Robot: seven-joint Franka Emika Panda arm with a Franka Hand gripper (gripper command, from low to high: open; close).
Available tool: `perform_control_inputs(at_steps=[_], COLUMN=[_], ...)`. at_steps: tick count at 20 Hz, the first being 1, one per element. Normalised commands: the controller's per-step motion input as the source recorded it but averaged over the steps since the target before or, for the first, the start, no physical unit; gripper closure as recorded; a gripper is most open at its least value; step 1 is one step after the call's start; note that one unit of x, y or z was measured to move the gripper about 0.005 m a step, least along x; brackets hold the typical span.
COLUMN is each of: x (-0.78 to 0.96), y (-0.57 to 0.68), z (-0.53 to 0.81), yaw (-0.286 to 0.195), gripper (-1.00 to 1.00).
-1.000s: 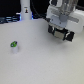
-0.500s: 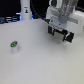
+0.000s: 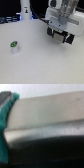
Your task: Open the kcup holder, insert the kcup into the holder, and close the kcup holder
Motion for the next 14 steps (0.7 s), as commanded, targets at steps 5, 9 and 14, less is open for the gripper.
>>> perform_control_inputs(at_steps=[5,9,14], x=[0.91,0.47,0.29], y=[-0.33,-0.22,-0.52], z=[0.24,0.12,0.00], yaw=[-0.090,-0.046,0.000], gripper=[1.00,1.00,1.00])
